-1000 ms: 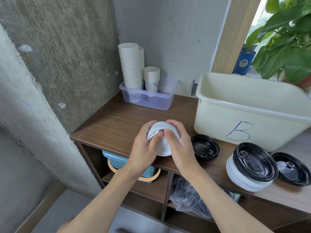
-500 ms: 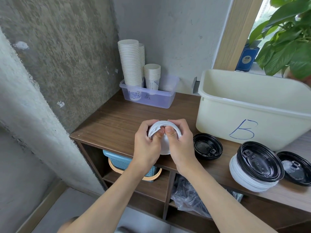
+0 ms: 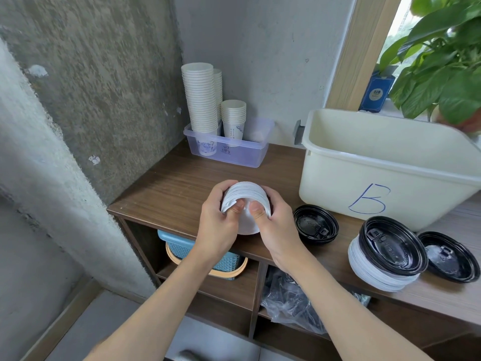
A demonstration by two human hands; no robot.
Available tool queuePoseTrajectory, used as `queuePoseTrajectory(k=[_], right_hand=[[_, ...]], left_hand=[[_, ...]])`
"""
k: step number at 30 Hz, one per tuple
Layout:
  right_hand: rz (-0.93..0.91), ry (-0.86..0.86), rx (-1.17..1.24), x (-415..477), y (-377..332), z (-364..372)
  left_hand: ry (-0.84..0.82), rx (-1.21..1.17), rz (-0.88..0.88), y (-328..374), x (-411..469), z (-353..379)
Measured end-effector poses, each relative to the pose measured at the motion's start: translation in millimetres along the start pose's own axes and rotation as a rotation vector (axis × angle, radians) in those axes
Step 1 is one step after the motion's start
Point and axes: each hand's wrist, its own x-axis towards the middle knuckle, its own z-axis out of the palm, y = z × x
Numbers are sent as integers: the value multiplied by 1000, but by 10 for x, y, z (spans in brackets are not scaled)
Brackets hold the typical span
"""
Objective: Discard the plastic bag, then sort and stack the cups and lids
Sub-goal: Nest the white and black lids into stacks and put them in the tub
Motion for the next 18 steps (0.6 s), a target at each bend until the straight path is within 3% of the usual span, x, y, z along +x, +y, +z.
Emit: queuePoseTrajectory(k=[18], right_hand=[[-1, 110, -115, 21, 12, 43]], left_hand=[[-36, 100, 110, -75, 29, 35]])
